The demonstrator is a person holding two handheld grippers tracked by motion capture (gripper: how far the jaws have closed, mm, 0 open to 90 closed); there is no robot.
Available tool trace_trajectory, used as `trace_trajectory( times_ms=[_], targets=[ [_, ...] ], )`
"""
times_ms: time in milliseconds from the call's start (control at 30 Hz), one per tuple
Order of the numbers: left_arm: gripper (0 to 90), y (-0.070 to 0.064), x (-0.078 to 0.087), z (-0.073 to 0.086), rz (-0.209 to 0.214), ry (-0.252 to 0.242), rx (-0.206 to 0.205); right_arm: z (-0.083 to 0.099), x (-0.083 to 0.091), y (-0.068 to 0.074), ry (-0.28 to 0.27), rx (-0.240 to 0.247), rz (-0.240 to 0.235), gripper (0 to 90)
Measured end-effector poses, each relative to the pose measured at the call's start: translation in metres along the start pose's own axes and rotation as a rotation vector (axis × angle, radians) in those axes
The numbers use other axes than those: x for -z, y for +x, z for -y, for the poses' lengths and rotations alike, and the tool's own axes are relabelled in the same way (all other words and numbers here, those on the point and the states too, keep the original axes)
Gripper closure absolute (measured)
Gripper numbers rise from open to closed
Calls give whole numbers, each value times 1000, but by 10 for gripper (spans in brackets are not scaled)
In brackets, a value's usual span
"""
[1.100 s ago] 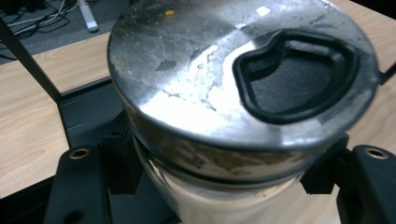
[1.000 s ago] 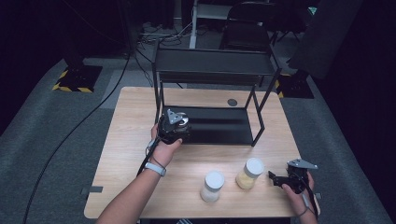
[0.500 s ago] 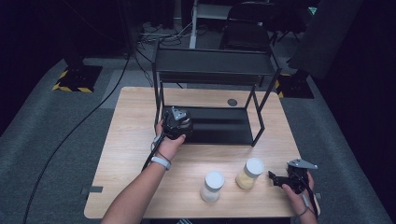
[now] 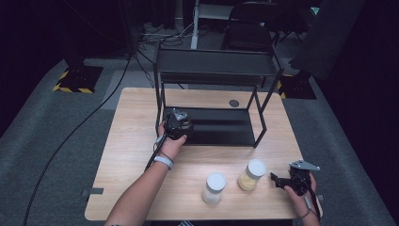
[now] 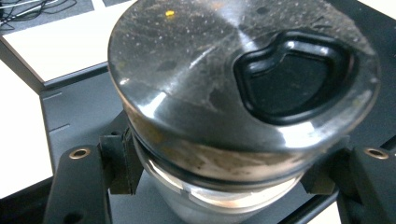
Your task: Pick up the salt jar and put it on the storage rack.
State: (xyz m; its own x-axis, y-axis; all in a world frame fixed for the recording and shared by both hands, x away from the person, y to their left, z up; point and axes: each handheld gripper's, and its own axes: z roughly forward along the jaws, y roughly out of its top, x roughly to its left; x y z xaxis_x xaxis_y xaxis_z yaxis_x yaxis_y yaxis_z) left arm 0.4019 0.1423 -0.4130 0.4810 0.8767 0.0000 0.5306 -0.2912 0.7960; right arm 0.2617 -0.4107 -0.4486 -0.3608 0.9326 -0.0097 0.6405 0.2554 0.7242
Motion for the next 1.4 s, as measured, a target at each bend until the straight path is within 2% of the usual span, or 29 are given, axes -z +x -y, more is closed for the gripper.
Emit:
trace_trajectory(
  times_ms=[333, 667, 700, 733, 767, 900, 1067, 1200, 1300, 1400],
  targets=[
    [304, 4, -5, 3, 19, 10, -10, 0, 0, 0, 0, 0, 1, 15],
    [300, 7, -6, 3, 33, 9, 7, 0, 0, 0, -1, 0, 1, 15],
    [280, 6, -5, 3, 19, 2, 3, 0, 0, 0, 0, 0, 1, 15],
    [209, 2, -3, 0, 0, -1, 0, 0, 0, 0, 0, 0, 1, 15],
    [167, 2, -1, -2, 2, -9, -2, 0, 0, 0, 0, 0, 1, 15],
    [116, -3, 11, -10, 7, -40, -27, 0, 0, 0, -1, -1, 1, 15],
    [105, -9, 27, -18, -18, -71, -34, 0, 0, 0, 0, -2, 2, 15],
    [104, -12, 40, -19, -16, -107, -22, 0, 0, 0, 0, -3, 2, 15],
    [104, -14, 52, -22, -10, -110, -33, 0, 0, 0, 0, -3, 2, 15],
    [106, -16, 62, -23, -6, -117, -26, 0, 0, 0, 1, -2, 2, 15]
  ],
)
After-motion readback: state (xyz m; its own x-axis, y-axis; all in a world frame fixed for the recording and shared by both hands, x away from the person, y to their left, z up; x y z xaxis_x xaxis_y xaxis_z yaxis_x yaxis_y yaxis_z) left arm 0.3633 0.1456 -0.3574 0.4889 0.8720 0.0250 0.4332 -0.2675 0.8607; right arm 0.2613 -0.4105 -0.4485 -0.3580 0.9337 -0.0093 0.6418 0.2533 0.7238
